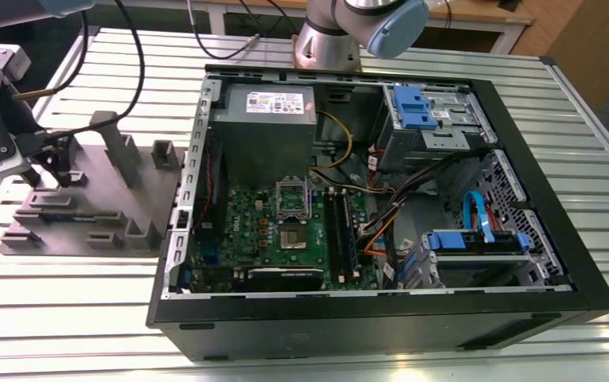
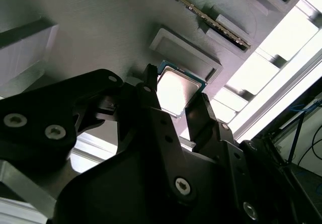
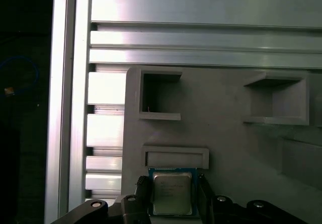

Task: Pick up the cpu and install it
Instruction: 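Pick up the cpu and move it towards the insertion slot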

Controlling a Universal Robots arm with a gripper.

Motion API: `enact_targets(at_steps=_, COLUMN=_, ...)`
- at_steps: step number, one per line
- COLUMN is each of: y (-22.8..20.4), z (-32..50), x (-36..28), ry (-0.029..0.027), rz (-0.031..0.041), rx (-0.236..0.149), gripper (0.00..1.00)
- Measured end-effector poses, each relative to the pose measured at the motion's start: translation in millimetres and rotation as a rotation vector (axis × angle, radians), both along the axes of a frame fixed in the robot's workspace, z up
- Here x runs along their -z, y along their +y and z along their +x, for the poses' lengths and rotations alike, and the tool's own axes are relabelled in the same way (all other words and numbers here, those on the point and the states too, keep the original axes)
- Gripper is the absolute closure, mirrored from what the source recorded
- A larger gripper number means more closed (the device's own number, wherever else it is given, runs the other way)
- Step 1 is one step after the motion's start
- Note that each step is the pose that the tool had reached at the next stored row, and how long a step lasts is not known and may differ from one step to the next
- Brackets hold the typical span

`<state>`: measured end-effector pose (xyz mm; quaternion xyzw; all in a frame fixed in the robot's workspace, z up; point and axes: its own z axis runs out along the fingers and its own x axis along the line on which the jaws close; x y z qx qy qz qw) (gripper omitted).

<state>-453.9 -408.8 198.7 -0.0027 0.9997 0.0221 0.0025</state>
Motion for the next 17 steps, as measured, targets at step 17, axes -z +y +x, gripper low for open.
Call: enact_targets(at_steps=17, y=0.4, z=0.0, x=-8.4, ry=0.0001, rz=-0.0159, rx=0.0, gripper=0.53)
